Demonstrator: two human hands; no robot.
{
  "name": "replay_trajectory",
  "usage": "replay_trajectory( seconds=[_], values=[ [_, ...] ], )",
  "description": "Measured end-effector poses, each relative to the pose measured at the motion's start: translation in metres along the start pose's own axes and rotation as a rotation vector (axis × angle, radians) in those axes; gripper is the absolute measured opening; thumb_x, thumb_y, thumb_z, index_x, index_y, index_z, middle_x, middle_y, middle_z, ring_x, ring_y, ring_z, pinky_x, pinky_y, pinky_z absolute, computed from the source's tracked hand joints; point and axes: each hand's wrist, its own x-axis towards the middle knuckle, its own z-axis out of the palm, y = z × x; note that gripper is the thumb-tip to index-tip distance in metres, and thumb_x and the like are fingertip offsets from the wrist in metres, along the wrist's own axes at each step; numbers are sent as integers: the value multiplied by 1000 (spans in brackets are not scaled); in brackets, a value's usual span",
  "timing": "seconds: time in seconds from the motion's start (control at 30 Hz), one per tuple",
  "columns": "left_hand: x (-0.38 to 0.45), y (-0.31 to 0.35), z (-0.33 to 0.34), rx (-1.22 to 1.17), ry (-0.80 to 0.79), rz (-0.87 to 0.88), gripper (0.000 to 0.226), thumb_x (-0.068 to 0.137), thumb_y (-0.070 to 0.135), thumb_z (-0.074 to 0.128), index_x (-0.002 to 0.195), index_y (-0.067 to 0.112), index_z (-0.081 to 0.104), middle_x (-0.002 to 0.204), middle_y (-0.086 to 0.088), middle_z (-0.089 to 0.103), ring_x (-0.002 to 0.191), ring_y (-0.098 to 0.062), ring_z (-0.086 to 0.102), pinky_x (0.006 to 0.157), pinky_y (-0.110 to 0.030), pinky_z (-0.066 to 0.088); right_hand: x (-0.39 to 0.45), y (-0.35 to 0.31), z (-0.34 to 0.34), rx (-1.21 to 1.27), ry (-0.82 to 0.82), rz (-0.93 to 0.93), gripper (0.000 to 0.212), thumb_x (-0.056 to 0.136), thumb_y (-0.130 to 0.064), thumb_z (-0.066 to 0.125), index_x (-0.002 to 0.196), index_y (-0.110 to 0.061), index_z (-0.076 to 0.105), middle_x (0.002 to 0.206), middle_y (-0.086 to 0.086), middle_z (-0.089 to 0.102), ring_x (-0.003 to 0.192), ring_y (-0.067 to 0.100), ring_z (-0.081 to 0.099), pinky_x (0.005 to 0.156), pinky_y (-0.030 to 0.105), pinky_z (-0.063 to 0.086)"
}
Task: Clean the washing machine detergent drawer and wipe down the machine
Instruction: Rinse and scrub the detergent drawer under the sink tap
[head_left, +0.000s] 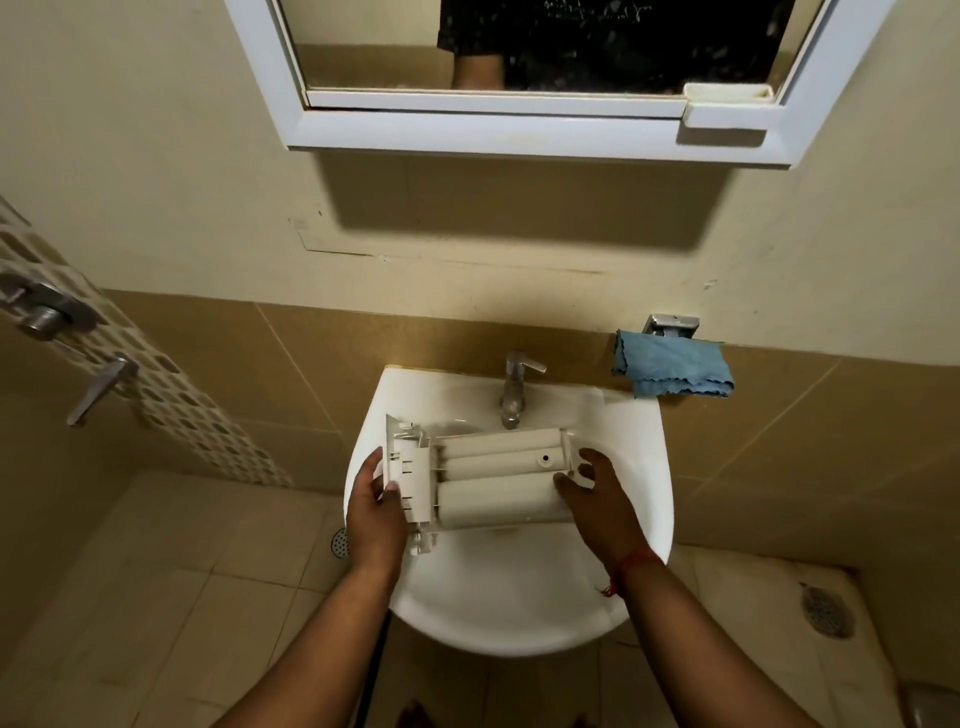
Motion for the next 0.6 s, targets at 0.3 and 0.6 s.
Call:
replay_trajectory(
  seconds=[0.3,0.6],
  values=[
    [-6,-13,5,-20,58,-113,37,95,4,41,122,23,57,113,-10,69,105,-34,64,94,-52,52,-18,-36,-8,-214,98,-403,49,84,-34,69,128,-32,48,123,-8,40,99,8,50,81,22,42],
    [-16,-1,26,37,-235,-249,29,93,1,42,110,17,60,112,-17,65,101,-35,62,91,-46,52,-26,-46,-32,-314,147,-408,59,78,-40,70,130,-38,44,121,-7,38,94,8,49,74,20,42]
  ],
)
